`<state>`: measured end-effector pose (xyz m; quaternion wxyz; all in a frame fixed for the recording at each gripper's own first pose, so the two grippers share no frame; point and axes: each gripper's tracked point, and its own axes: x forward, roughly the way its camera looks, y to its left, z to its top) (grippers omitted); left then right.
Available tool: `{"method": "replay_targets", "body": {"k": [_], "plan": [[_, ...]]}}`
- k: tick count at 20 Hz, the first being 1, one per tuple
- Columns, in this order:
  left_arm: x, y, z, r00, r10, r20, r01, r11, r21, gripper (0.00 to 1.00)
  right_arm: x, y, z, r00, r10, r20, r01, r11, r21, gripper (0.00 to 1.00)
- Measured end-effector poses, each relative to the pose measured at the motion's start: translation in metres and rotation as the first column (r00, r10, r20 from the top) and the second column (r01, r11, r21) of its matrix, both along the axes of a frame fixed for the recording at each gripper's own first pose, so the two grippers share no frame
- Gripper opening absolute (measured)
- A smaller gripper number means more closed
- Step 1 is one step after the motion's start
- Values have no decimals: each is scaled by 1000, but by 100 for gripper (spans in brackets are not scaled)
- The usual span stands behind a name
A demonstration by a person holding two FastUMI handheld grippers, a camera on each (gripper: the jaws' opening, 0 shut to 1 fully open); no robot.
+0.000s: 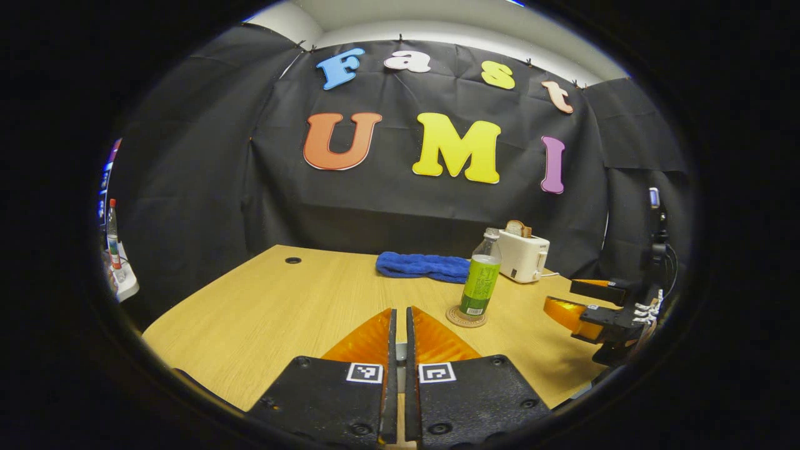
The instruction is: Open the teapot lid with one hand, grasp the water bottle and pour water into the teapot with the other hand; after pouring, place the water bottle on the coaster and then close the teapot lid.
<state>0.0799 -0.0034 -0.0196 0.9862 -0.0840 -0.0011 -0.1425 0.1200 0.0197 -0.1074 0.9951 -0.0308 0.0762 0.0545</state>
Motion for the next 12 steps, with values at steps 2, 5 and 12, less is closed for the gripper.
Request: {"method": "replay_targets", "body": {"k": [2, 5, 12], "plan": [[9, -12, -1, 999, -25, 28, 25, 1000, -7, 7, -14, -13, 1, 1000, -20, 8, 20, 1000, 23, 95], [23, -20, -9, 999, -21, 37, 20, 999, 32, 7, -28, -27, 5, 999, -21, 33, 18, 997, 76, 95], [61, -33, -49, 1000, 28, -2, -28, 993, 117, 7, -39, -38, 15, 996, 39, 78, -49, 991, 126, 95]]}}
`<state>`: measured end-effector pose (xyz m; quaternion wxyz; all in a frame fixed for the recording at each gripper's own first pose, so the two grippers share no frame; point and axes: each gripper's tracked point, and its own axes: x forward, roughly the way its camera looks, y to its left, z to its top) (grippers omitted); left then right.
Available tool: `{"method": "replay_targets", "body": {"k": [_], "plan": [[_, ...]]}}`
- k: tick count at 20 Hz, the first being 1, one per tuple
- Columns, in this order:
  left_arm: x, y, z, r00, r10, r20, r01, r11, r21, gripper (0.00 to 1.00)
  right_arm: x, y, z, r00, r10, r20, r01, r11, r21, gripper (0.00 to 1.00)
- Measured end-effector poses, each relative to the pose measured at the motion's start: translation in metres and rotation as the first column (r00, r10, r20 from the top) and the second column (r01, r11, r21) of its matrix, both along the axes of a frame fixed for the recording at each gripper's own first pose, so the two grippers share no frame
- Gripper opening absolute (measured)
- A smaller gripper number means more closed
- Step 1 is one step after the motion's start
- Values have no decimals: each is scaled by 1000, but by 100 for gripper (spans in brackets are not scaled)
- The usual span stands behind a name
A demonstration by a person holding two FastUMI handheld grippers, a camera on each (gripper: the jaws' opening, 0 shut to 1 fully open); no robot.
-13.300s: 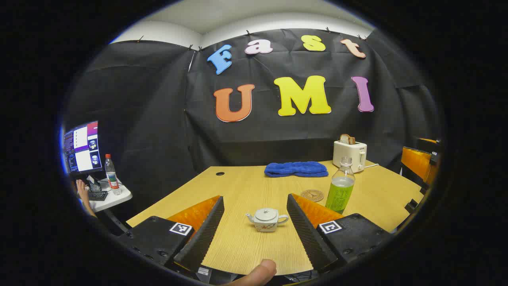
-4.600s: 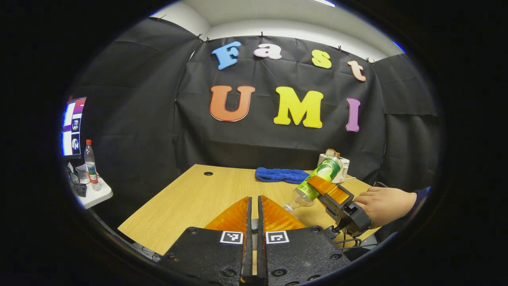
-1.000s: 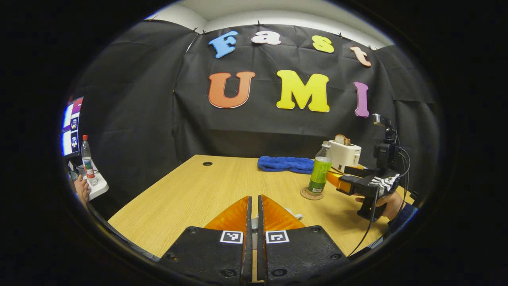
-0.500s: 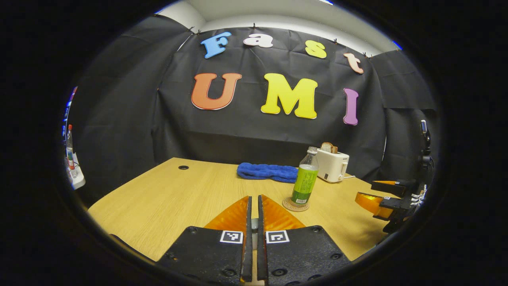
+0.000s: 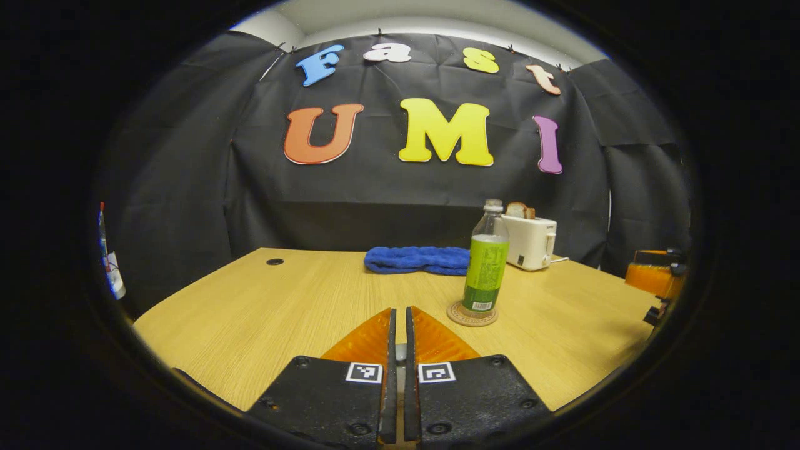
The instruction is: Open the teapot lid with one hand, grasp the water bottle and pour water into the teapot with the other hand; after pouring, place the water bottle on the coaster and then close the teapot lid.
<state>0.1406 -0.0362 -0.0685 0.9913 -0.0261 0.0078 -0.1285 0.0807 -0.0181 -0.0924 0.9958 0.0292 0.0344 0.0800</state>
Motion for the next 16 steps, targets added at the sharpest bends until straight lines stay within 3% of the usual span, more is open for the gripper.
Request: {"method": "replay_targets", "body": {"k": [3, 12, 16], "plan": [[8, 4, -9, 999, 41, -6, -41, 999, 26, 7, 5, -6, -3, 1000, -12, 9, 12, 999, -30, 95], [14, 2, -16, 999, 51, 1, -51, 998, 38, 9, 11, -8, -16, 999, -20, -28, 20, 1000, -15, 97], [12, 6, -13, 997, 71, -3, -71, 997, 31, 15, 11, -7, -18, 999, -23, -31, 22, 999, -29, 95]]}}
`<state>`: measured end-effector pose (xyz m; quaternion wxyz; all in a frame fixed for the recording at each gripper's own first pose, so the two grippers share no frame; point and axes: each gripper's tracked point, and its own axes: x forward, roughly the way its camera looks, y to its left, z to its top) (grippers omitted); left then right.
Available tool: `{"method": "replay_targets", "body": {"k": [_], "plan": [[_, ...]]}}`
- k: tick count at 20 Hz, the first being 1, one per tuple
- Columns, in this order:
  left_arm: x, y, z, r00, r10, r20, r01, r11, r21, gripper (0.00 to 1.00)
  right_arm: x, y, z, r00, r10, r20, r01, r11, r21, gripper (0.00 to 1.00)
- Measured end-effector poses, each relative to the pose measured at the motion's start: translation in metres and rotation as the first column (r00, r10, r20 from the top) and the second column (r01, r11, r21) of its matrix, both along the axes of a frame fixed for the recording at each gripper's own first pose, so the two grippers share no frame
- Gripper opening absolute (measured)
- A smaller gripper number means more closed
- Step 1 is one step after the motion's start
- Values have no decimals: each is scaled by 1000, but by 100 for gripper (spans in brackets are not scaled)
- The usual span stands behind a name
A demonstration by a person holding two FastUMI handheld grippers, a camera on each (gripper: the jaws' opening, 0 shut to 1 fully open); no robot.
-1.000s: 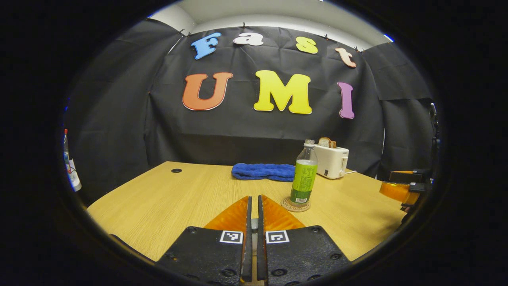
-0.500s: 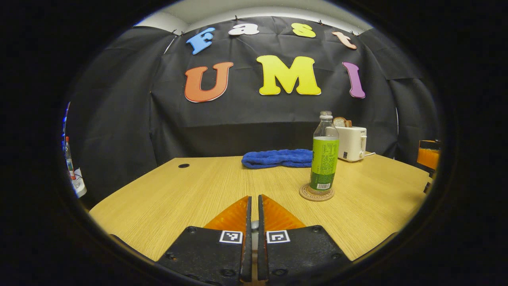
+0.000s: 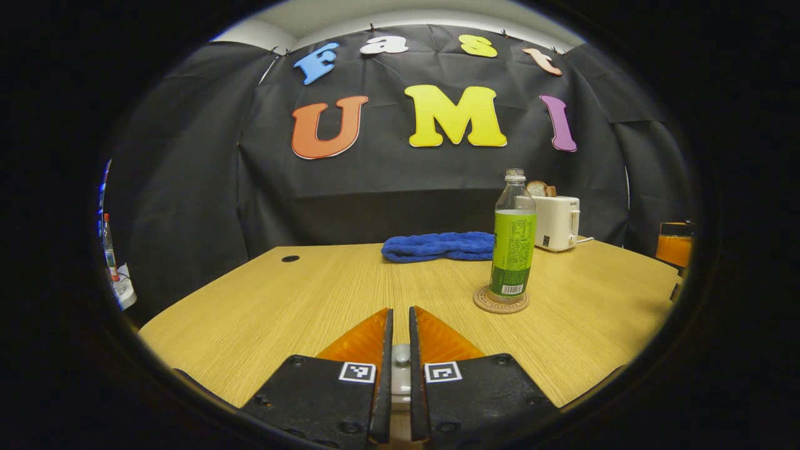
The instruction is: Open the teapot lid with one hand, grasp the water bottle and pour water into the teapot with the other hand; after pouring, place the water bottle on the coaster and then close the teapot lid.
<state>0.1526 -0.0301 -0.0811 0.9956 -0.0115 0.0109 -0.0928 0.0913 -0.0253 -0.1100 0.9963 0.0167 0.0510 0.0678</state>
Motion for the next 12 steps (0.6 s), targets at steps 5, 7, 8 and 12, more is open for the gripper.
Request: {"method": "replay_targets", "body": {"k": [5, 7, 8, 12], "plan": [[-21, 6, 44, 998, 23, 57, -21, 999, -39, 30, -4, -6, 12, 999, -32, 29, 32, 999, -6, 95], [-36, 7, 69, 996, 23, 88, -18, 998, -58, 34, -7, -7, 18, 999, -43, 32, 44, 999, -9, 96], [-44, 5, 80, 994, 14, 107, -7, 998, -64, 36, -9, -10, 22, 998, -62, 29, 62, 998, -17, 95], [-83, 0, 103, 996, -20, 92, 27, 997, -75, 52, -28, -12, 48, 994, -86, 61, 88, 996, -31, 95]]}}
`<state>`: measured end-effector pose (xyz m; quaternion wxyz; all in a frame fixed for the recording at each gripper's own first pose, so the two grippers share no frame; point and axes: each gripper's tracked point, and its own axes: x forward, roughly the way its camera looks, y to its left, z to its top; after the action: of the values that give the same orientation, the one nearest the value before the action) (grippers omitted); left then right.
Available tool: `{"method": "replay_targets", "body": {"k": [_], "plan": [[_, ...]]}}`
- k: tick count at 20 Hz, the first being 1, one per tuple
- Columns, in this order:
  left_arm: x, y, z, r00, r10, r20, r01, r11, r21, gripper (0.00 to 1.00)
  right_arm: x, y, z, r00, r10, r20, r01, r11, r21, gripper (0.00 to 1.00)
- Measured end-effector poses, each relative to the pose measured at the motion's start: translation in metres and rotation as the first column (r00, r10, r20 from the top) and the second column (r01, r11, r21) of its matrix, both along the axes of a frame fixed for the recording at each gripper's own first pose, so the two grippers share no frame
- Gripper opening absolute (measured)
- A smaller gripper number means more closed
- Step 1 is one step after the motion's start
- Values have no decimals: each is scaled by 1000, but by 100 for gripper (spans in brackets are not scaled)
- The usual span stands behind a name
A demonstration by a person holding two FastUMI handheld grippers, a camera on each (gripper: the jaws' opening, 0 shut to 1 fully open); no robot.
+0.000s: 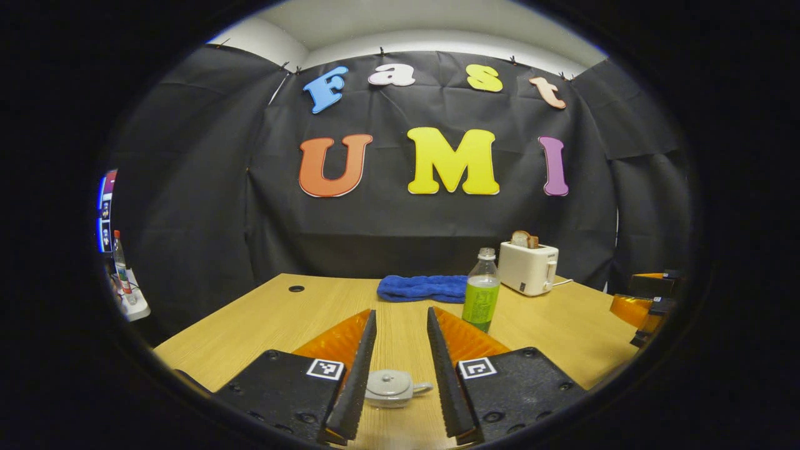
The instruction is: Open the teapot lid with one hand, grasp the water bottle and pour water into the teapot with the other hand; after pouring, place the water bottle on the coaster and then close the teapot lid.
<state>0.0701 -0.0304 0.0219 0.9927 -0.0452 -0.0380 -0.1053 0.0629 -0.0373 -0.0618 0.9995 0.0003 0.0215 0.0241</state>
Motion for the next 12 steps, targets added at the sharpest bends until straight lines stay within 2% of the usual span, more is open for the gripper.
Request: {"method": "replay_targets", "body": {"k": [2, 3, 4, 6, 7, 9, 12], "plan": [[-15, 2, 5, 1000, 9, -13, -9, 1000, -1, 58, -12, 1, 14, 1000, -24, 19, 24, 1000, 0, 95], [-21, 3, 8, 1000, 8, -16, -9, 1000, -7, 69, -18, 3, 20, 999, -38, 31, 38, 999, 0, 96], [-29, 7, 9, 1000, 17, -26, -17, 1000, -15, 76, -24, 5, 26, 998, -50, 32, 50, 999, -4, 95], [-43, 11, 15, 999, 27, -20, -28, 999, -31, 81, -40, 21, 42, 997, -34, 65, 35, 999, -14, 95], [-48, 13, 17, 999, 32, -17, -33, 999, -34, 90, -46, 23, 48, 996, -40, 80, 42, 999, -24, 97], [-58, 19, 17, 999, 50, -21, -50, 999, -15, 96, -55, 24, 51, 994, -76, 79, 79, 996, -38, 95], [-72, 21, 16, 998, 53, -26, -53, 999, -6, 98, -62, 38, 43, 995, -86, 41, 89, 994, -60, 95]]}}
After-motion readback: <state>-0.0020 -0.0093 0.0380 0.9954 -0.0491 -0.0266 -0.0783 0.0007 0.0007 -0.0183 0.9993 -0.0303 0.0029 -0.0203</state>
